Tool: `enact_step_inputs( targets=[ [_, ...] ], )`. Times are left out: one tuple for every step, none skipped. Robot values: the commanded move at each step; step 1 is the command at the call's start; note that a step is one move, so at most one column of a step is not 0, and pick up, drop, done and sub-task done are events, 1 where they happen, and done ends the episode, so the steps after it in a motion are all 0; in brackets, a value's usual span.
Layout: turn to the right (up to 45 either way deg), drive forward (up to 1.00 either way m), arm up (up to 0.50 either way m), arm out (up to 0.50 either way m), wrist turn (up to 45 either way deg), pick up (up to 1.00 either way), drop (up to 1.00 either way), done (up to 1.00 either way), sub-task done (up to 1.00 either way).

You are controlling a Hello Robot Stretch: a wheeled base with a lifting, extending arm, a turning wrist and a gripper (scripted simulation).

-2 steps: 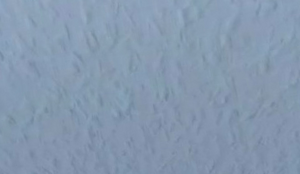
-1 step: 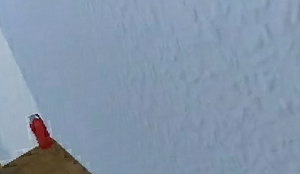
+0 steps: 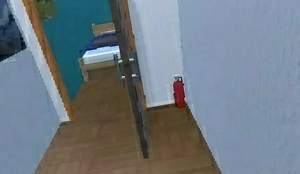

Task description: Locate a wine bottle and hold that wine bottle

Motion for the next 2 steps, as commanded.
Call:
enact_step_inputs(
  targets=[
    [0.0,0.35,0.00,0.00,0.0,0.00,0.00,0.00,0.00],
    [-27.0,0.00,0.00,0.00,0.0,0.00,0.00,0.00,0.00]
  ],
)
